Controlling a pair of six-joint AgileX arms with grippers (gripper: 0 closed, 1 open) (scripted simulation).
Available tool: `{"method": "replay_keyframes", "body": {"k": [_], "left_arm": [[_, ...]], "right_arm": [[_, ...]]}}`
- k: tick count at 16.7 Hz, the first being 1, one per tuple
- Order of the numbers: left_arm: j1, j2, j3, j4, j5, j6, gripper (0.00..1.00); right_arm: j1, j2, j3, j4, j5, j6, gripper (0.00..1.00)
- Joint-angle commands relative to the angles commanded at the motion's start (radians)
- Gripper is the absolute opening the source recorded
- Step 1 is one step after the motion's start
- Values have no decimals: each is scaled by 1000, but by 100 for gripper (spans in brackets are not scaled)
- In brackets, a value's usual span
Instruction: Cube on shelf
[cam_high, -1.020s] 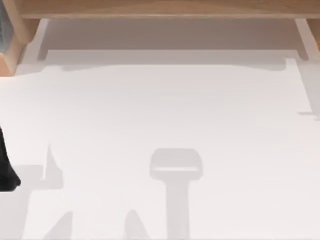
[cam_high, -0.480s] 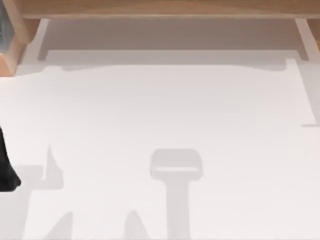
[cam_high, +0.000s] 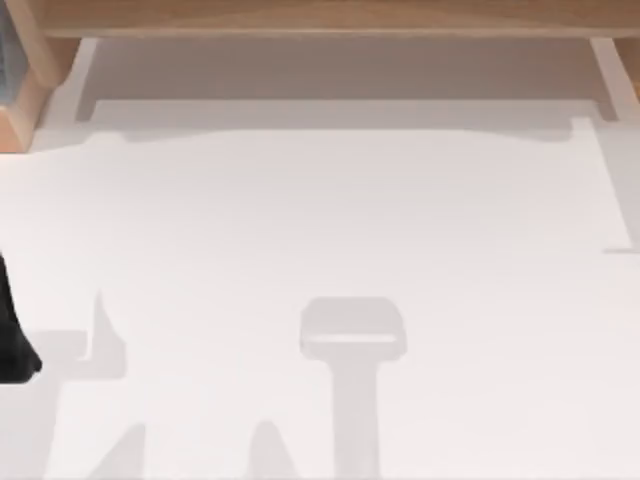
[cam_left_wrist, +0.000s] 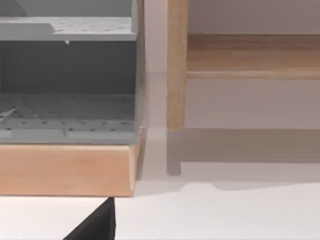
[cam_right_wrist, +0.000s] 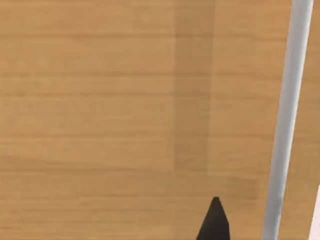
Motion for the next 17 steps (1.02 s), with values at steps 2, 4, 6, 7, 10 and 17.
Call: {"method": "replay_keyframes", "body": {"k": [2,4,6,7,10,17], "left_arm": [[0,0,0,0,0,0,100],[0,0,0,0,0,0,100],[0,0,0,0,0,0,100],[0,0,0,0,0,0,100],[0,0,0,0,0,0,100],[0,0,0,0,0,0,100]], "right_arm": [[0,0,0,0,0,0,83],[0,0,0,0,0,0,98],[0,0,0,0,0,0,100],[0,0,0,0,0,0,100],[0,0,0,0,0,0,100],[-31,-12,-40,30,-33,0,100]]}}
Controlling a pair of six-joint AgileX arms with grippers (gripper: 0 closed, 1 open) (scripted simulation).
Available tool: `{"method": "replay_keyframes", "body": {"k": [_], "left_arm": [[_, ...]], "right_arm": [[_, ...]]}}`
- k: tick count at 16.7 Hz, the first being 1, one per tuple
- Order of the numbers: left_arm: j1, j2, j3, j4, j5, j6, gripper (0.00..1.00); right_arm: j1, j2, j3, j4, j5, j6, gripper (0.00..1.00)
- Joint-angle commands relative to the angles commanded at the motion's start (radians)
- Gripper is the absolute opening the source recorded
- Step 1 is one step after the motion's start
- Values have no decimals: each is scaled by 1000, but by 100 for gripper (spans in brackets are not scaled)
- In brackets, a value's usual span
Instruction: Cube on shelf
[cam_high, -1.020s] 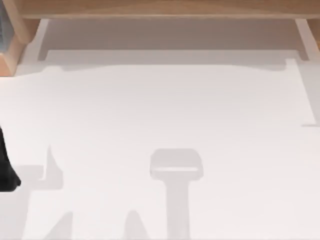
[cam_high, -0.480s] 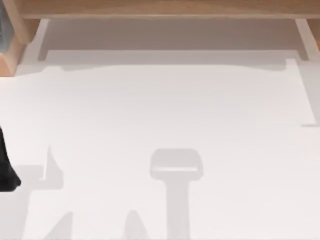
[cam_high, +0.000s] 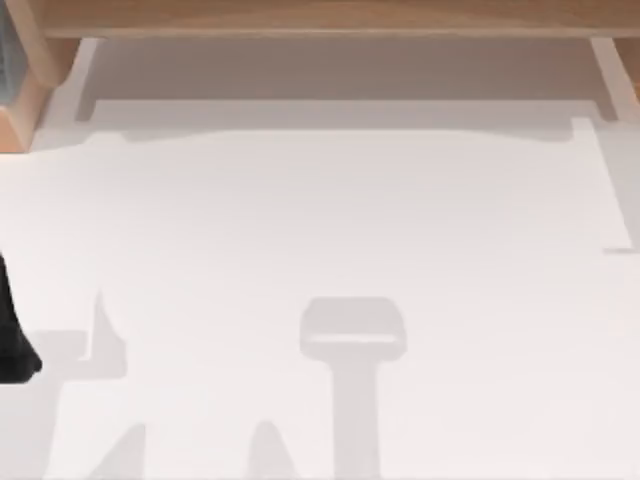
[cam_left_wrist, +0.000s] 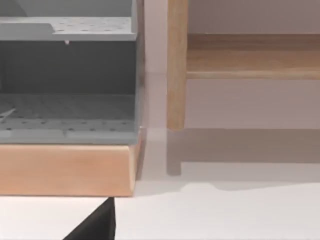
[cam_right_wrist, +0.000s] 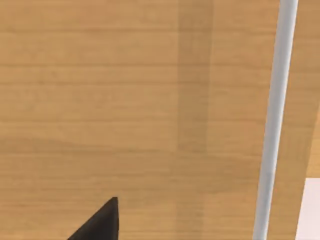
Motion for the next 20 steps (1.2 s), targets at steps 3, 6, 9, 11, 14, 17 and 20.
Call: {"method": "replay_keyframes", "body": {"k": [3,6,9,11,14,17,20], "left_arm": [[0,0,0,0,0,0,100],[0,0,0,0,0,0,100],[0,0,0,0,0,0,100],[0,0,0,0,0,0,100],[0,0,0,0,0,0,100],[0,0,0,0,0,0,100],[0,0,0,0,0,0,100]], "right_arm": [[-16,-7,-21,15,-16,0,100],[-12,-2,-17,13,-14,0,100],[-53,1,35,-38,32,8,100],[-104,7,120,-107,96,27,100],[-169,27,320,-254,213,75,100],[-204,60,597,-479,337,150,100],[-203,99,909,-790,450,247,100]]}}
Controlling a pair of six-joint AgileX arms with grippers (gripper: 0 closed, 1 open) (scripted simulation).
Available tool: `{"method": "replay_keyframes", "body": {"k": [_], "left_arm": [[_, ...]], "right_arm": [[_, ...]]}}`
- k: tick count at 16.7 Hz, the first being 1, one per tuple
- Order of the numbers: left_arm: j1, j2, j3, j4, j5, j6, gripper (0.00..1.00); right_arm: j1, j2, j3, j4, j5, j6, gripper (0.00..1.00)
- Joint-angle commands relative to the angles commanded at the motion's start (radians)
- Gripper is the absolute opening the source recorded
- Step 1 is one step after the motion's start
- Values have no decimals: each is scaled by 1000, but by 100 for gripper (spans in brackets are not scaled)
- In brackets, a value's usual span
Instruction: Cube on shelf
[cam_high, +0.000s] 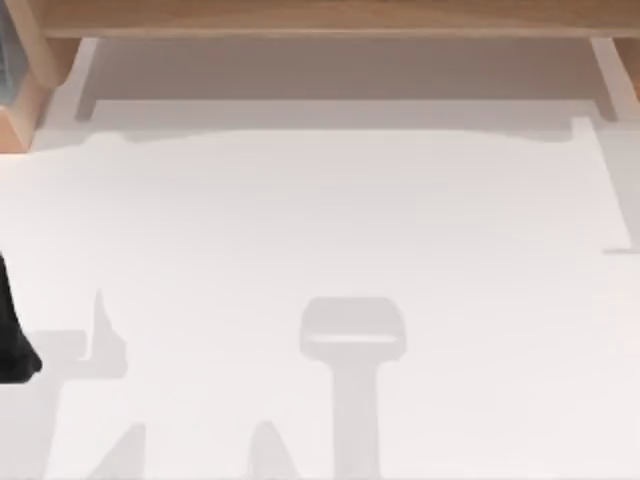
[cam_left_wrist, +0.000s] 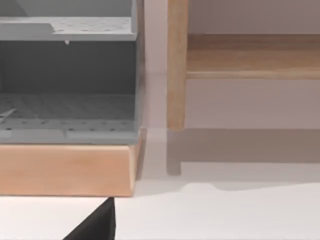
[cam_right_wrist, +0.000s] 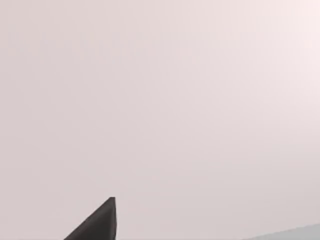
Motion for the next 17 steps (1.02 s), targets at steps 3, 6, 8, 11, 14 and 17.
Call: {"method": "replay_keyframes", "body": {"k": [3,6,8,11,14,17], "left_arm": [[0,0,0,0,0,0,100],[0,0,0,0,0,0,100],[0,0,0,0,0,0,100],[0,0,0,0,0,0,100],[0,0,0,0,0,0,100],[0,0,0,0,0,0,100]], "right_arm": [[39,37,308,-396,91,117,100],[115,65,573,-842,156,253,100],[181,82,705,-1135,183,353,100],[298,115,847,-1518,200,507,100],[410,158,933,-1811,198,652,100],[498,206,968,-2012,183,767,100]]}}
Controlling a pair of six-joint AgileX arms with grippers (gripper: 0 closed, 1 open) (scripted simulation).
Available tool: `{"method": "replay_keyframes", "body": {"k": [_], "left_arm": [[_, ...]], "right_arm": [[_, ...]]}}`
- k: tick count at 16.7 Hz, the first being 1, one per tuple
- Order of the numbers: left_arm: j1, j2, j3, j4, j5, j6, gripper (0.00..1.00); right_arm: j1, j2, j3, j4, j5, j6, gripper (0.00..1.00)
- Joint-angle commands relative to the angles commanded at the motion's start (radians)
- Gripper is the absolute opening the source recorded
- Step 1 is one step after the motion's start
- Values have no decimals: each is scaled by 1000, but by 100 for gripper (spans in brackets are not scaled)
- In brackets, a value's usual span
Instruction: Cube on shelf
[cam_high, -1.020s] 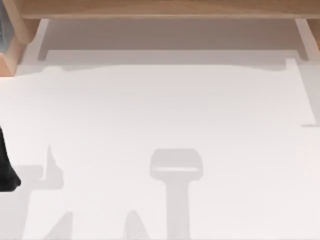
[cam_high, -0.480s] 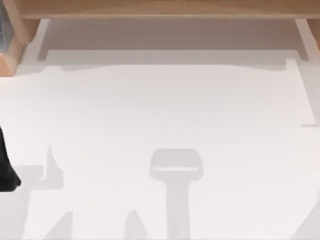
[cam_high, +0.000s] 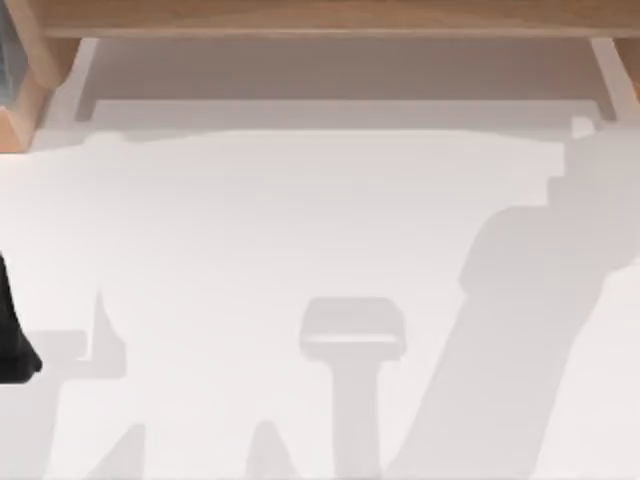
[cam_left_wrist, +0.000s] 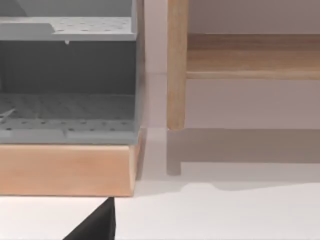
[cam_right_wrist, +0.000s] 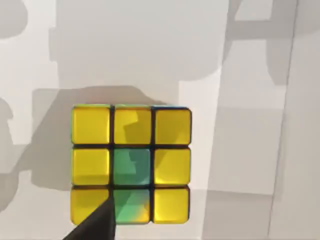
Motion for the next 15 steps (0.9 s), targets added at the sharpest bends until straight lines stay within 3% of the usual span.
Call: {"method": "replay_keyframes", "body": {"k": [3,8,15], "left_arm": [[0,0,0,0,0,0,100],[0,0,0,0,0,0,100],[0,0,0,0,0,0,100]], "right_arm": [[39,49,12,-107,-10,69,100],[43,59,16,-122,-11,80,100],[57,126,-48,14,-7,94,100]]}}
